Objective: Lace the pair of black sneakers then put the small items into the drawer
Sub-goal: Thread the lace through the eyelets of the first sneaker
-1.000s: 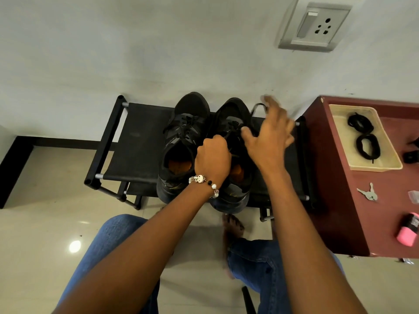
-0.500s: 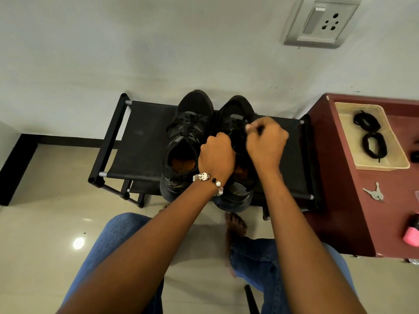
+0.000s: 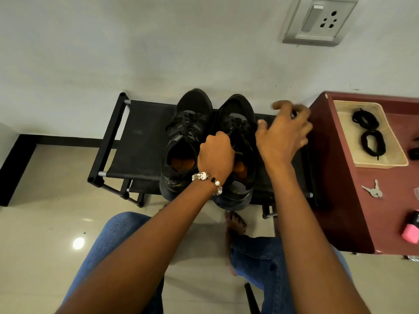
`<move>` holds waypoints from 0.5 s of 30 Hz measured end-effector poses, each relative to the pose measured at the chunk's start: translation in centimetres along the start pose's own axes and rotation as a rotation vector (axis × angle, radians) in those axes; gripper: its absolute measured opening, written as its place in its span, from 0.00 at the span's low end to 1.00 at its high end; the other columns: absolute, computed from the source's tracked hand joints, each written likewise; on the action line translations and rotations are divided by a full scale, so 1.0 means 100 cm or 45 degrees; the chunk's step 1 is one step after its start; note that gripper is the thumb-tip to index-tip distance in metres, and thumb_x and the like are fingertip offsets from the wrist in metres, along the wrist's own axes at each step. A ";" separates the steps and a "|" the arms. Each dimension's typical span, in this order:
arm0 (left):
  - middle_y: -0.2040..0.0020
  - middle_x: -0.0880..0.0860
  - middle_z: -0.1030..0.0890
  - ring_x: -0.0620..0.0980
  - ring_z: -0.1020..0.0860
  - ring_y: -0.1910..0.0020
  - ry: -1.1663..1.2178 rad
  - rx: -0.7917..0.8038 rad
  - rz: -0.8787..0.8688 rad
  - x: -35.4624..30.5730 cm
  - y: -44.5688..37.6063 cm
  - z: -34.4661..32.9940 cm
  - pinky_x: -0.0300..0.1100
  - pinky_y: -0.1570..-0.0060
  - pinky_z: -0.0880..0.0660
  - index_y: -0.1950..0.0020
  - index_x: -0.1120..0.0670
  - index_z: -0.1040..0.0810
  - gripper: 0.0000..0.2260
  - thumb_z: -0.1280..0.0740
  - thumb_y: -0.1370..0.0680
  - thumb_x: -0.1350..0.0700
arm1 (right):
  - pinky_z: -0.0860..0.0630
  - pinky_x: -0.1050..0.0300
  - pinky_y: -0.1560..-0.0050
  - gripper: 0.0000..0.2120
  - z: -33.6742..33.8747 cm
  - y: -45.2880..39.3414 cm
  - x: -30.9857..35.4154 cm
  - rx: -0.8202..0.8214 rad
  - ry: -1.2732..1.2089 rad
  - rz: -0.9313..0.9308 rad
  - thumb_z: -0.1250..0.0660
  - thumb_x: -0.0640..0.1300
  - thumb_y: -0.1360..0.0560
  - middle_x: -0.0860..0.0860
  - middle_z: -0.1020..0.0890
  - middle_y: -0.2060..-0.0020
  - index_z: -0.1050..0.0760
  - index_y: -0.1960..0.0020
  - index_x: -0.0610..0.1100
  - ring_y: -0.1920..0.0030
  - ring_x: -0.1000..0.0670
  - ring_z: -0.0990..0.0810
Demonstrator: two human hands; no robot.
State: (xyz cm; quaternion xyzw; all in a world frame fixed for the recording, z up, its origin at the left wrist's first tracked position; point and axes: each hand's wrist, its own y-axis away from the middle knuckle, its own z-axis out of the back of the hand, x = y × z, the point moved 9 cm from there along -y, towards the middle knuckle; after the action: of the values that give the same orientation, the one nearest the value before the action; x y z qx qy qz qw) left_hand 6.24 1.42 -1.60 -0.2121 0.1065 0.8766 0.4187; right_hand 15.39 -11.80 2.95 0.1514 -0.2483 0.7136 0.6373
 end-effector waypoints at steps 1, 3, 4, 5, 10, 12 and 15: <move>0.52 0.61 0.22 0.62 0.21 0.53 0.003 -0.001 0.003 0.001 0.000 0.000 0.44 0.65 0.33 0.47 0.62 0.26 0.09 0.44 0.18 0.59 | 0.33 0.39 0.38 0.15 -0.002 0.000 0.011 0.022 0.013 0.141 0.29 0.47 0.26 0.46 0.33 0.33 0.25 0.40 0.49 0.33 0.40 0.36; 0.52 0.61 0.22 0.62 0.21 0.53 0.014 0.010 -0.007 0.000 0.000 -0.001 0.44 0.65 0.33 0.47 0.62 0.26 0.09 0.44 0.18 0.59 | 0.33 0.41 0.38 0.10 -0.024 0.003 0.027 0.256 -0.003 0.333 0.28 0.47 0.26 0.48 0.29 0.37 0.20 0.45 0.49 0.35 0.43 0.33; 0.52 0.61 0.22 0.62 0.21 0.53 0.013 0.018 -0.011 0.000 0.000 -0.001 0.44 0.65 0.33 0.47 0.62 0.27 0.09 0.44 0.18 0.59 | 0.31 0.42 0.38 0.10 -0.036 0.008 0.034 0.365 0.047 0.412 0.29 0.46 0.25 0.47 0.26 0.39 0.20 0.45 0.48 0.36 0.43 0.30; 0.52 0.60 0.22 0.62 0.21 0.54 0.009 0.020 -0.012 0.000 0.000 0.000 0.44 0.65 0.33 0.47 0.62 0.27 0.09 0.44 0.18 0.60 | 0.28 0.44 0.41 0.10 -0.046 0.012 0.037 0.413 0.102 0.483 0.30 0.44 0.25 0.46 0.24 0.41 0.20 0.44 0.45 0.39 0.43 0.27; 0.52 0.61 0.22 0.61 0.21 0.53 0.005 0.019 -0.008 -0.002 0.001 0.002 0.44 0.65 0.34 0.46 0.62 0.27 0.09 0.45 0.18 0.61 | 0.26 0.49 0.58 0.10 -0.050 0.019 0.041 0.241 0.270 0.574 0.39 0.41 0.20 0.43 0.21 0.46 0.21 0.46 0.38 0.50 0.40 0.22; 0.51 0.61 0.22 0.62 0.22 0.52 -0.002 0.025 -0.004 -0.002 0.001 0.002 0.44 0.65 0.35 0.46 0.62 0.27 0.09 0.45 0.18 0.61 | 0.30 0.50 0.60 0.11 -0.051 0.022 0.045 0.223 0.297 0.623 0.40 0.41 0.21 0.42 0.22 0.46 0.23 0.46 0.36 0.51 0.38 0.22; 0.51 0.61 0.22 0.62 0.22 0.51 0.011 0.032 0.012 0.000 -0.001 0.001 0.45 0.65 0.34 0.47 0.62 0.26 0.09 0.45 0.18 0.61 | 0.32 0.52 0.58 0.10 -0.042 0.017 0.035 0.127 0.101 0.522 0.39 0.41 0.21 0.41 0.20 0.50 0.24 0.48 0.35 0.52 0.38 0.21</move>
State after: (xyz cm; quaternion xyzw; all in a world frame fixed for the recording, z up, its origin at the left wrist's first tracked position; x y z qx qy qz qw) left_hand 6.30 1.46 -1.50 -0.2101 0.1201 0.8762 0.4168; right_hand 13.61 -6.65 1.06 0.1008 -0.2128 0.8452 0.4798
